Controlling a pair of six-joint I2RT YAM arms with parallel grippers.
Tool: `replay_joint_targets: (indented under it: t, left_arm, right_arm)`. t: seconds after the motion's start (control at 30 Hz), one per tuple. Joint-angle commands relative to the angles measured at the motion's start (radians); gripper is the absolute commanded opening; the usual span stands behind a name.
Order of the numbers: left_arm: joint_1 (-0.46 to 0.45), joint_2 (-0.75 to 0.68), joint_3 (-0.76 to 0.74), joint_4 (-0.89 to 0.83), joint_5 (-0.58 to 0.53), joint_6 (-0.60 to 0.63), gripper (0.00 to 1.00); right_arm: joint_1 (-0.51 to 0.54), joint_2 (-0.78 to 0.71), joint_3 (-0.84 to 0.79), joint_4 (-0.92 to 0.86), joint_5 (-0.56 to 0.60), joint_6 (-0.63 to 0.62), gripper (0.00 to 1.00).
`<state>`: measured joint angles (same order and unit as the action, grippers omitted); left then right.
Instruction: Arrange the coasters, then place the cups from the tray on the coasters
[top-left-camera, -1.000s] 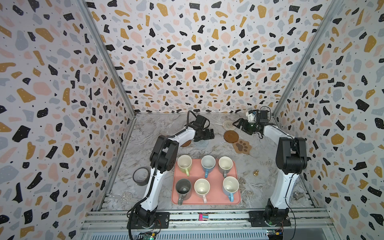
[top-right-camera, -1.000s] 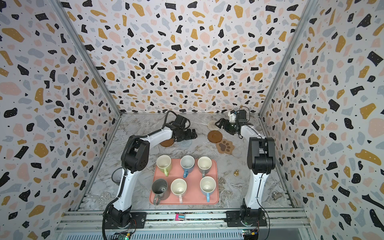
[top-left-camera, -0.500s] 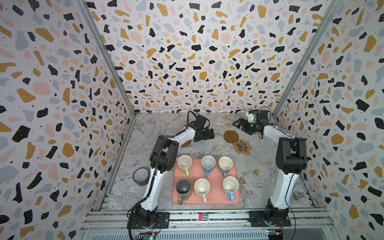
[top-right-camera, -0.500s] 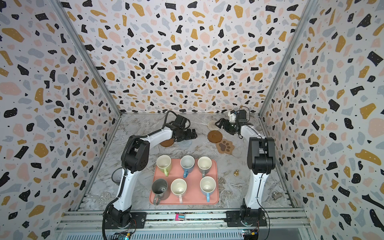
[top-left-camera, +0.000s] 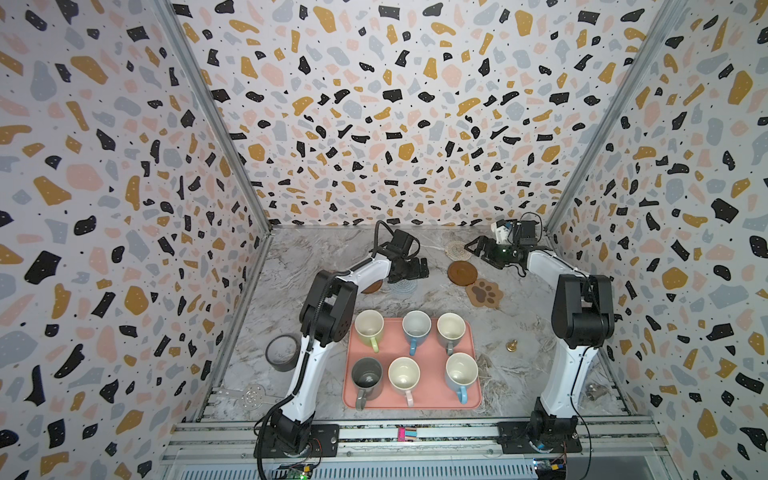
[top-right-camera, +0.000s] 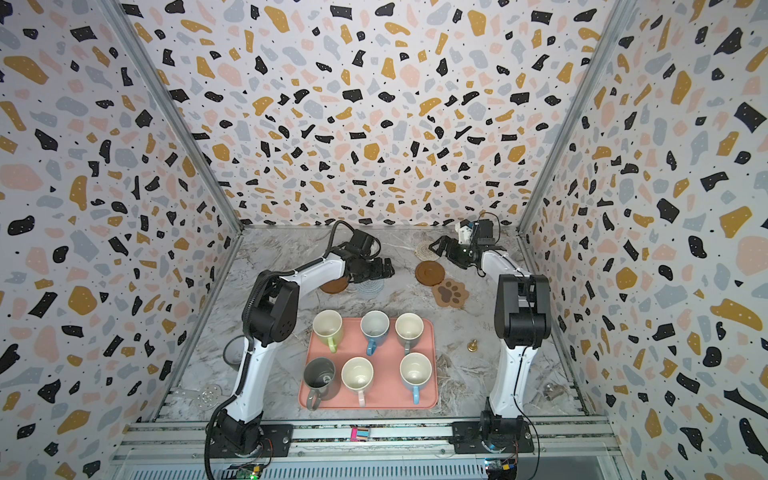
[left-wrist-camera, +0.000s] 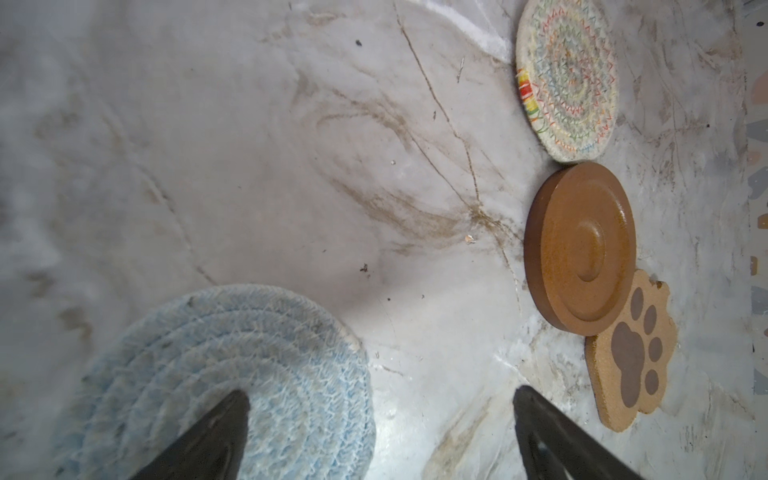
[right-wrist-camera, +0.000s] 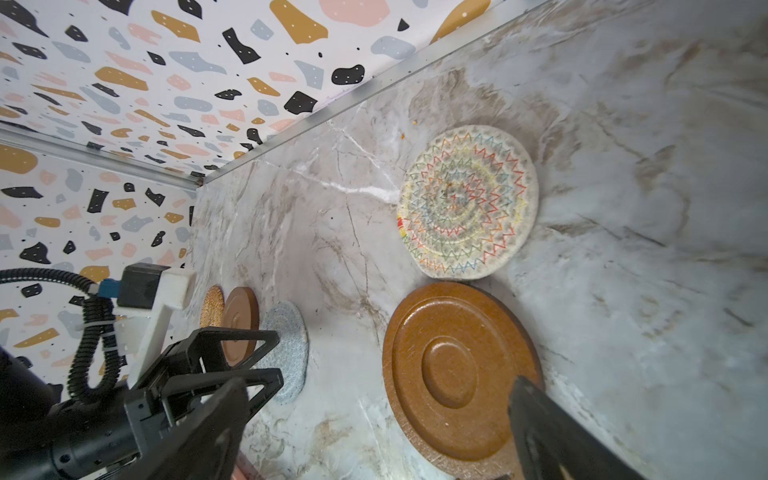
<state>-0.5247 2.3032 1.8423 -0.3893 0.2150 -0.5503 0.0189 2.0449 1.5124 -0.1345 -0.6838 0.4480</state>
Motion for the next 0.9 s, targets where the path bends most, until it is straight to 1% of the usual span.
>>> replay_joint_targets:
  t: [0.0,0.07,0.17,0.27,0.37,0.5,0.7,0.87]
  left_arm:
    - [0.003,-0.081,0.011,0.033,-0.018,0.013,1.0]
    - [0.004,-0.096,0.004,0.055,-0.037,0.001,1.0]
    - [0.015,-0.12,-0.025,0.101,-0.068,-0.029,1.0]
    - [0.029,-0.141,-0.058,0.143,-0.075,-0.054,1.0]
    - [0.038,-0.156,-0.072,0.147,-0.09,-0.056,1.0]
    - [0.051,-0.174,-0.104,0.16,-0.098,-0.065,1.0]
    - [0.069,-0.224,-0.216,0.258,-0.108,-0.13,1.0]
    - [0.078,-0.234,-0.224,0.26,-0.097,-0.135,1.0]
  right_arm:
    - [0.008,0.042,0.051,-0.026,-0.085,-0.012,0.99]
    - [0.022,0.07,0.079,-0.061,-0.115,-0.034,0.99]
    - [0.048,0.109,0.134,-0.141,-0.122,-0.087,0.99]
    - [0.084,0.149,0.198,-0.236,-0.101,-0.155,0.99]
    - [0.109,0.181,0.242,-0.303,-0.077,-0.202,0.99]
    - [0.125,0.2,0.255,-0.326,-0.054,-0.214,0.99]
    - [0.129,0.206,0.264,-0.348,0.024,-0.211,0.99]
    - [0.133,0.212,0.27,-0.372,0.058,-0.222,0.99]
